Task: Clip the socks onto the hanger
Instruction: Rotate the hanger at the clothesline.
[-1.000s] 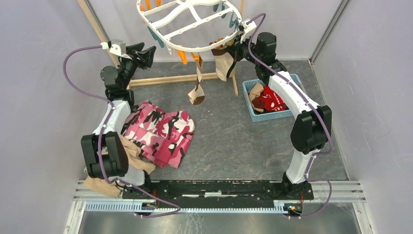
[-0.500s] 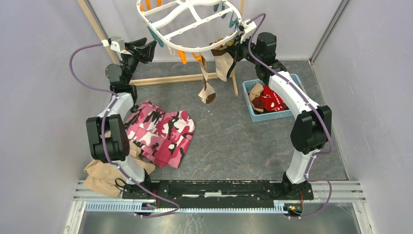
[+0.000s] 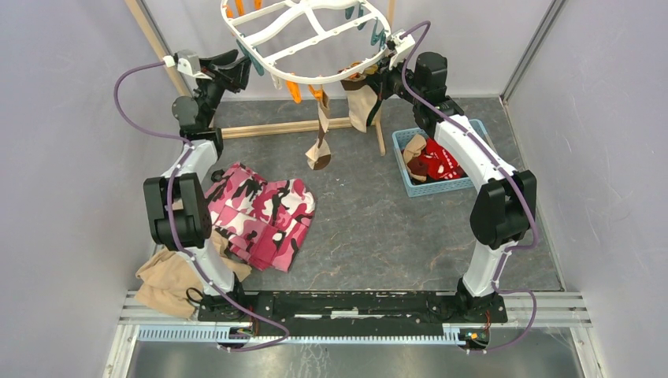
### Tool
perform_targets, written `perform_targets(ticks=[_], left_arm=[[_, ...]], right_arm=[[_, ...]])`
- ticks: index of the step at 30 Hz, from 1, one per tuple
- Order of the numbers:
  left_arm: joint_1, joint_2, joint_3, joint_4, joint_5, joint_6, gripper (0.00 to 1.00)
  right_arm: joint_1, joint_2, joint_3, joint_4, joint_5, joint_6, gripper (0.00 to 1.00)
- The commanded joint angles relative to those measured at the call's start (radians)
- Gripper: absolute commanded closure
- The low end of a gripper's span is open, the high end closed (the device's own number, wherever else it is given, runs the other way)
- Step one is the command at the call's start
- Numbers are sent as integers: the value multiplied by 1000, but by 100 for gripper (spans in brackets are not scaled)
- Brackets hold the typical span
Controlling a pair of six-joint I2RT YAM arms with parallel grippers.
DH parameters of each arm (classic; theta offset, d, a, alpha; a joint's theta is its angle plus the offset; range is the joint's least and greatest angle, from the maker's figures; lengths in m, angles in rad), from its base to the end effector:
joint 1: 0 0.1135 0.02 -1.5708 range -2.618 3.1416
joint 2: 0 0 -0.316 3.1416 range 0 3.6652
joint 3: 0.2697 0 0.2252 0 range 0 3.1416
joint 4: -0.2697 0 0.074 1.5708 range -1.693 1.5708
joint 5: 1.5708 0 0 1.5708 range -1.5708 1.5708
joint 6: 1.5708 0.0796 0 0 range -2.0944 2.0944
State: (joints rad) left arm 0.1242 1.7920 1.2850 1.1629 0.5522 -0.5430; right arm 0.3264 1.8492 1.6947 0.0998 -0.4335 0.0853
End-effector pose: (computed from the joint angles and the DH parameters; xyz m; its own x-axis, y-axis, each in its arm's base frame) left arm 0.4225 0.0107 0.4553 0.3595 -0.3984 -0.8438 0.5756 0.8064 -0.1356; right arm 0.4407 0.1845 0.4352 -0.1102 0.0443 -0.9929 -0.6813 0.7240 0.1080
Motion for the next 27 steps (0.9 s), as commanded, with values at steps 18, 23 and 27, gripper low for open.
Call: perform_targets(ticks=[18,23,27], left_arm=[[-42,59,123,90,9,-44,56],[-43,44,102,85,4,-37,74],[-42,24,77,88,-8,-26,83]], right_arm=[[-4,-6,-6,57,-27,14,100],[-3,-13,-12,61,-31,16,100],[-4,-17,-15,64,-38,14,100]])
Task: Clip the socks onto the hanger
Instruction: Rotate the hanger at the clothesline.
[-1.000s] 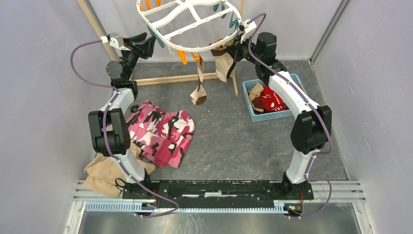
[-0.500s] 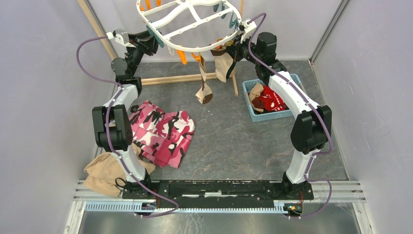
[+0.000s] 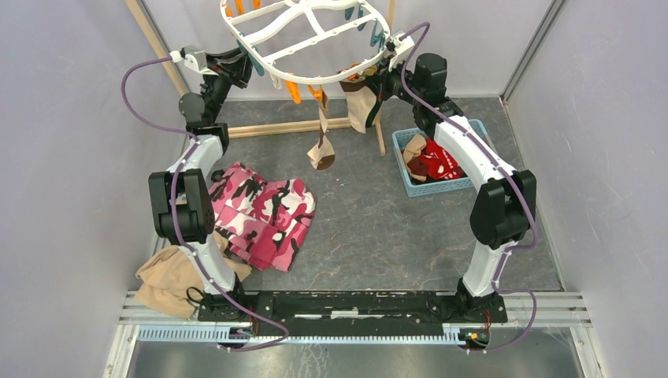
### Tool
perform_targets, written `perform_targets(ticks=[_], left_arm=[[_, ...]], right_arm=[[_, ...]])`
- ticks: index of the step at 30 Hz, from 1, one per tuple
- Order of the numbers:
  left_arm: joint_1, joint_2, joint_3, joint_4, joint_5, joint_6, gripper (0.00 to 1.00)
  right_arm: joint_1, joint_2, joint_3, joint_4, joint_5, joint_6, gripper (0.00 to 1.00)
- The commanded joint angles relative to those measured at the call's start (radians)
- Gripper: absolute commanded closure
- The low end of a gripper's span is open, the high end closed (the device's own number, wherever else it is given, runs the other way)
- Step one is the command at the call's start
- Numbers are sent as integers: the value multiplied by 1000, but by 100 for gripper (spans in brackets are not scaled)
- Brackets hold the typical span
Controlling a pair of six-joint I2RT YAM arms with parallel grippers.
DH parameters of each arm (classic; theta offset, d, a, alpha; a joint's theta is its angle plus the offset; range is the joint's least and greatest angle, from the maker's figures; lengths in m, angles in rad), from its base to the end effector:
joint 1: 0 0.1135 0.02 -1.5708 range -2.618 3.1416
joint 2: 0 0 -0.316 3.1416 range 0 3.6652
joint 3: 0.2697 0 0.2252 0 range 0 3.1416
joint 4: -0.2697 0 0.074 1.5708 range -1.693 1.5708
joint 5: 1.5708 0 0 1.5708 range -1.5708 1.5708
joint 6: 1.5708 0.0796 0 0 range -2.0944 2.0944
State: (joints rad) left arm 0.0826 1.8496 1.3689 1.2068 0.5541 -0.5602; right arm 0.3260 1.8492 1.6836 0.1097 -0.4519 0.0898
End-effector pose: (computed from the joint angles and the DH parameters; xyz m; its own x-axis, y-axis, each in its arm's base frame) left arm 0.4351 -0.0060 0.4642 0.3895 -0.4212 -0.8191 0.6243 0.7745 -0.1014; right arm 0.4400 0.1854 0.4326 -0.1156 0.0461 -0.9922 -0.6936 0.7113 0.1138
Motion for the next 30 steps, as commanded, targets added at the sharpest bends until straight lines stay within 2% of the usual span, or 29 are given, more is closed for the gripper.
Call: perform_targets(ticks=[1,4,6,14,20,24,26,30], left_arm=[[-1,-39,-12,45,-14,-7,85],[0,-65,-37,49,-30,6,95],[0,-91,-68,51,-61,20,98],[1,-206,-195,74,-193,60,98],[1,-269,-231,79,-217,58,98],[1,-327,-278,78,-243,67,98],[0,-357,-305,75,-255,74,98],[1,-386,-329,54,-252,77,98]], right_arm=[[-3,-18,-5,56,-26,9,100],[-2,-23,-8,60,-43,8,100],[-2,-30,-13,65,-55,8,99],[-3,-67,-44,76,-113,-13,77],[-3,-123,-94,76,-143,-52,63],[-6,-175,-134,52,-154,-104,49],[-11,-202,-150,35,-156,-133,45],[-12,-240,-185,22,-159,-169,44]])
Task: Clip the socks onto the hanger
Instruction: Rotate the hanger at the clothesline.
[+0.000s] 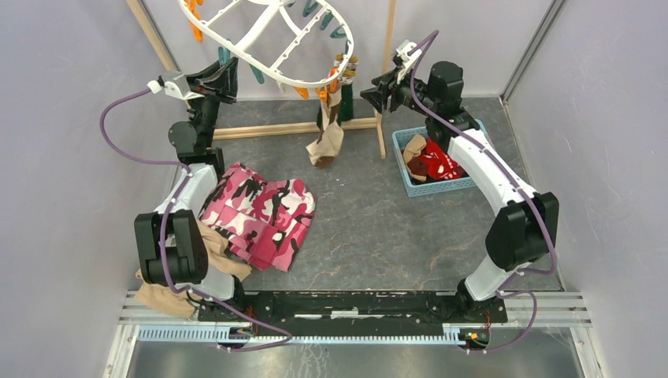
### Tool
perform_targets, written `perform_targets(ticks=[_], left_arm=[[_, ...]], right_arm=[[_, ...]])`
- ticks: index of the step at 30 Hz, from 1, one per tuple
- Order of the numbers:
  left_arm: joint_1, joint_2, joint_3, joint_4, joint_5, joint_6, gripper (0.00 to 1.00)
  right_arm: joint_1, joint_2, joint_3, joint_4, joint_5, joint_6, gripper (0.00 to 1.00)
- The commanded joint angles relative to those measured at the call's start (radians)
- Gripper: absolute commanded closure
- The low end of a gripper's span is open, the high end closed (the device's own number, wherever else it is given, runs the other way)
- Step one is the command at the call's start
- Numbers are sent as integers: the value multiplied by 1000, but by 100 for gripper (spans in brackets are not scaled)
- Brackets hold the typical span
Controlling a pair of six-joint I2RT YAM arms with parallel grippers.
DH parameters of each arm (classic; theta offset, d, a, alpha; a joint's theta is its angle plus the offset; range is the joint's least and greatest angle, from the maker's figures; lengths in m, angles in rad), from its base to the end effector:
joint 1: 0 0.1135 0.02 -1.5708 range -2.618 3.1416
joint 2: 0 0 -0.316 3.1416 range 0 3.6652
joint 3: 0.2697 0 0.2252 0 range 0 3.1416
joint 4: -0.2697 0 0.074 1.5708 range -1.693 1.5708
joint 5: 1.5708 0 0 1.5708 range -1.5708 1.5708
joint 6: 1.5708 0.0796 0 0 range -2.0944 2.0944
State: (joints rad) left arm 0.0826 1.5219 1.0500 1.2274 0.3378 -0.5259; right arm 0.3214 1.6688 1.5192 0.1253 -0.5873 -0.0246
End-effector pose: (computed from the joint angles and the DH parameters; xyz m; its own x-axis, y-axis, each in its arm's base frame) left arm 0.3347 0.0012 0.4861 0.5094 -0.4331 -0.7436 0.4836 0.8588 -0.1689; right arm 0.3795 0.1729 0.4516 -0.0037 -0.0228 -0.9997 -0.7889 0.6145 -0.0111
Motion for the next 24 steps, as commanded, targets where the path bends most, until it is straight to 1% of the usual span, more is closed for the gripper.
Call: perform_targets(ticks=[1,5,8,11,16,18,24], left_arm=[[1,-61,-16,26,-33,43,98],[1,-88,-48,22,-33,40,98],[2,-122,-77,11,-27,41,98],[1,-162,-110,3,-10,27,98],[-5,-220,-175,3,12,-6,98],[-15,-247,-199,-6,18,-9,98],[-57,-311,-250,-72,38,-4,98]], right_arm=[[-9,-62,-22,-2,-27,-58,44],[-27,-76,-31,-18,-58,-59,44],[-51,-94,-41,-37,-157,-91,43],[-69,-127,-62,-73,-245,-160,40],[-89,-165,-95,-122,-318,-217,36],[-94,-175,-100,-181,-349,-249,35],[-113,-207,-136,-235,-388,-284,33]])
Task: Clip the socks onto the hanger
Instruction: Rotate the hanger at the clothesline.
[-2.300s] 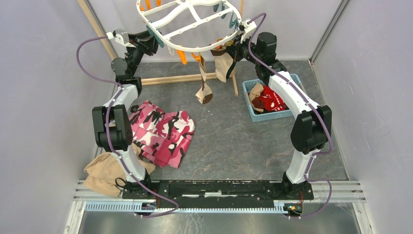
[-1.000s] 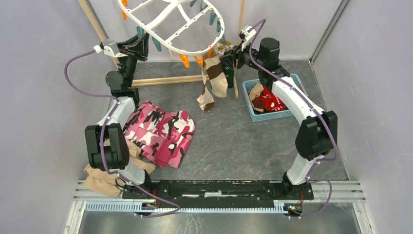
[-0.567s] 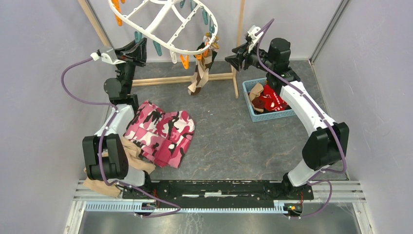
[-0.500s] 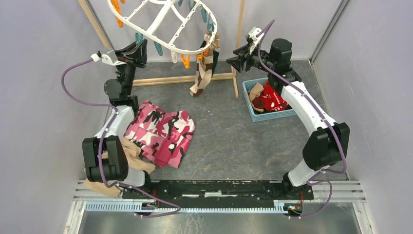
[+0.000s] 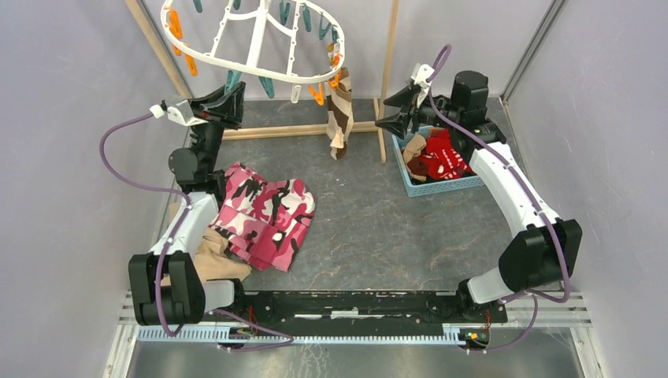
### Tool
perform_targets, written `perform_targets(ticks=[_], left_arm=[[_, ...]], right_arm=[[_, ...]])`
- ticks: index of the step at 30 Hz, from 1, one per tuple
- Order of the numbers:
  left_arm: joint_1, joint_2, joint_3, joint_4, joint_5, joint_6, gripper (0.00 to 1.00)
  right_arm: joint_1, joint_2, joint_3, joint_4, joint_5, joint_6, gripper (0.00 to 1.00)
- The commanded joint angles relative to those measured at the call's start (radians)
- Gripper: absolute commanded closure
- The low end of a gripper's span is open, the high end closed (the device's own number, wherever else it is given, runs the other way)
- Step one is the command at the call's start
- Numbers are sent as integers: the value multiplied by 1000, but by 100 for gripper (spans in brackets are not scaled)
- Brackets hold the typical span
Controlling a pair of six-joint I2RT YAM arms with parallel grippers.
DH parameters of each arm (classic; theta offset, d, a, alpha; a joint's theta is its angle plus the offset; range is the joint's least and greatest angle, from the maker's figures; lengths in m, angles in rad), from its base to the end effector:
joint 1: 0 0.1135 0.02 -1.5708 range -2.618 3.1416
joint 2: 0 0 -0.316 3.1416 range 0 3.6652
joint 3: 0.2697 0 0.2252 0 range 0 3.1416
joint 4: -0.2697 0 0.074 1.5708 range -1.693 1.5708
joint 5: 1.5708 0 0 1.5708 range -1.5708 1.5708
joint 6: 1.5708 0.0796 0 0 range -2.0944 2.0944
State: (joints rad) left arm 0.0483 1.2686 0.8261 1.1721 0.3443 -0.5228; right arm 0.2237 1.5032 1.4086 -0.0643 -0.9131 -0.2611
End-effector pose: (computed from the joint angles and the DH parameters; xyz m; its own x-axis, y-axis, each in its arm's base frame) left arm 0.2598 -0.0143 0.4757 0.4741 -0.4476 -0.7582 0.5108 0.8412 -0.1773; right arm 0.3190 0.1372 0.4486 0.0826 -0.1430 -0.9863 -0.9070 0.3993 -0.1339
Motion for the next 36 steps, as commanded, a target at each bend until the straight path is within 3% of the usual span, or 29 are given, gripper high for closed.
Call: perform_targets(ticks=[1,12,21,27,36], left_arm=[[-34,-68,-42,-28,30,-3,98],[-160,-141,-76,-150,-23,94,94],[-160,-114,-42,-186,-51,96,59],[-160,-150,-69,-213,-62,107,44],[-159,-272,-139,-294,-78,123,39]], right_arm=[[-18,-47,-35,-51,-67,-49,33],[-44,-58,-54,-107,-99,-64,31],[-59,-76,-54,-150,-101,-97,29],[-80,-95,-60,-179,-110,-123,28],[-99,-119,-75,-236,-127,-173,27]])
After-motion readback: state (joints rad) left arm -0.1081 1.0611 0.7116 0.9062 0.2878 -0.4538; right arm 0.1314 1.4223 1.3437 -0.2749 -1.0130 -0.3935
